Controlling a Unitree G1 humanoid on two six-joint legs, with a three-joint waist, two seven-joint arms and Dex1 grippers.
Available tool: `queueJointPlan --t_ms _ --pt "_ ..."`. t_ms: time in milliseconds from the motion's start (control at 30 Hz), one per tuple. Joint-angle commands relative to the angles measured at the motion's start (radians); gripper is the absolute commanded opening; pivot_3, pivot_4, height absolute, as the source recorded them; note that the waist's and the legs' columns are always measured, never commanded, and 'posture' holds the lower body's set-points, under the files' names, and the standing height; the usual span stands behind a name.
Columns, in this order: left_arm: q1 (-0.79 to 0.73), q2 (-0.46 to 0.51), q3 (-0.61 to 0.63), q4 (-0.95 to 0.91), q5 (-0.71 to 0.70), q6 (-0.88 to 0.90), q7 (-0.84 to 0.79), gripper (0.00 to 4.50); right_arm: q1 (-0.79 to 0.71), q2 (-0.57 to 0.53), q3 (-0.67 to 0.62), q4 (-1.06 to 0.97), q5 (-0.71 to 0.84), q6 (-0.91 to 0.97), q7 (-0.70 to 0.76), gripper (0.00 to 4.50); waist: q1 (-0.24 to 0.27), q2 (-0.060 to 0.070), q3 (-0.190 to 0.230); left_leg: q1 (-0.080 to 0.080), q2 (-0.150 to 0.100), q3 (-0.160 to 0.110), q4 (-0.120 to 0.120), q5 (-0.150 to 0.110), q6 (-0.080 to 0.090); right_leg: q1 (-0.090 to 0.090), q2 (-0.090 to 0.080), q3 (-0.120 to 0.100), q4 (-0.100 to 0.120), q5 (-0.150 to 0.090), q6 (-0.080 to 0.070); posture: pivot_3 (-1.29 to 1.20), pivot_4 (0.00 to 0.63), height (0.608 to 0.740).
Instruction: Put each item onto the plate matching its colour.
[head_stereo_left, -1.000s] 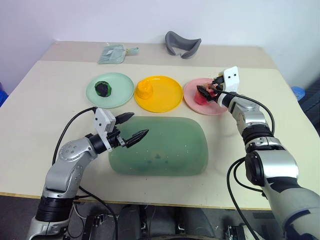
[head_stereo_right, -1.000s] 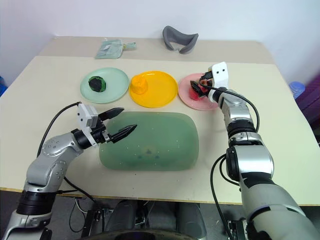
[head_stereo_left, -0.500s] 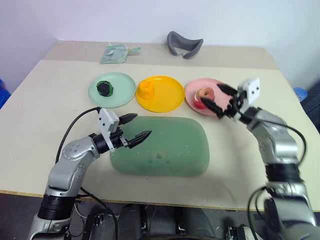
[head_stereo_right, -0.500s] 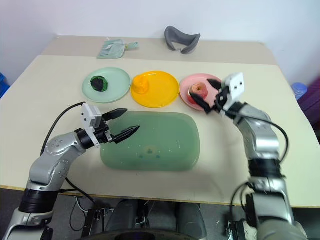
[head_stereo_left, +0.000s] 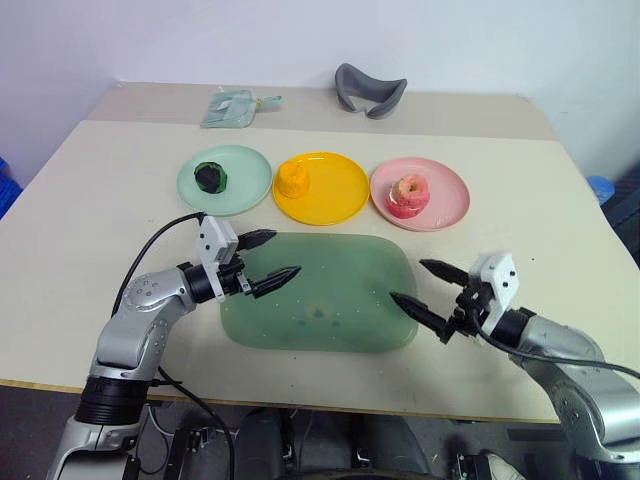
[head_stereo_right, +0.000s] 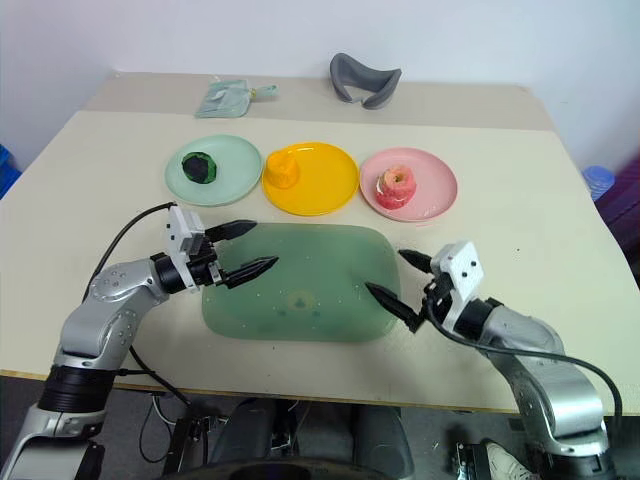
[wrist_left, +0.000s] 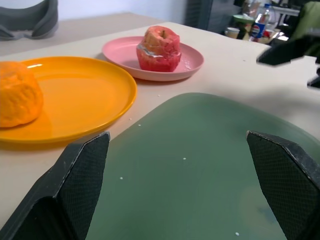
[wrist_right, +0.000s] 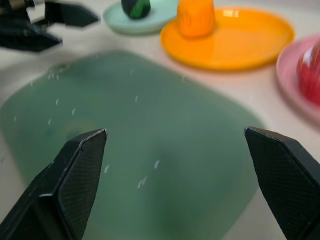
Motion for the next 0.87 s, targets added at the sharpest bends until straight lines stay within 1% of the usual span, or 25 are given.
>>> queueJointPlan --t_ms 33,167,267,367,633,800,867 --pt "0.002 0.033 0.032 0.002 0.005 -0.042 -0.034 4.50 0.031 0.013 -0.009 -0.031 -0.002 -0.079 0.023 4.48 -0.002 0.000 0.000 0.000 0.000 0.000 0.000 0.000 0.000 0.000 0.000 0.000 0.000 0.000 0.000 0.00 0.150 0.740" --pt "0.015 0.079 0.077 0.014 -0.025 -0.079 -0.100 4.50 0.064 0.002 -0.024 -0.017 -0.013 -0.124 0.048 4.48 -0.002 0.000 0.000 0.000 0.000 0.000 0.000 0.000 0.000 0.000 0.000 0.000 0.000 0.000 0.000 0.00 0.150 0.740" --pt "0.044 0.123 0.112 0.002 -0.056 -0.070 -0.151 4.50 0.075 -0.014 0.010 0.009 -0.067 -0.164 0.065 4.48 -0.002 0.000 0.000 0.000 0.000 0.000 0.000 0.000 0.000 0.000 0.000 0.000 0.000 0.000 0.000 0.00 0.150 0.740" --pt "0.072 0.152 0.140 0.001 -0.057 -0.086 -0.177 4.50 0.070 -0.008 0.020 0.017 -0.055 -0.159 0.071 4.48 -0.001 0.000 0.000 0.000 0.000 0.000 0.000 0.000 0.000 0.000 0.000 0.000 0.000 0.000 0.000 0.00 0.150 0.740" --pt "0.117 0.148 0.169 -0.023 -0.059 -0.105 -0.174 4.50 0.044 -0.020 0.025 0.042 -0.045 -0.162 0.099 4.48 -0.001 0.000 0.000 0.000 0.000 0.000 0.000 0.000 0.000 0.000 0.000 0.000 0.000 0.000 0.000 0.00 0.150 0.740" --pt "0.170 0.147 0.180 -0.086 -0.058 -0.058 -0.103 4.50 0.054 -0.026 0.016 0.059 -0.059 -0.184 0.116 4.48 -0.001 0.000 0.000 0.000 0.000 0.000 0.000 0.000 0.000 0.000 0.000 0.000 0.000 0.000 0.000 0.00 0.150 0.740" --pt "0.197 0.176 0.170 -0.114 -0.061 -0.027 -0.120 4.50 0.050 -0.030 0.011 0.064 -0.053 -0.182 0.119 4.48 -0.001 0.000 0.000 0.000 0.000 0.000 0.000 0.000 0.000 0.000 0.000 0.000 0.000 0.000 0.000 0.00 0.150 0.740"
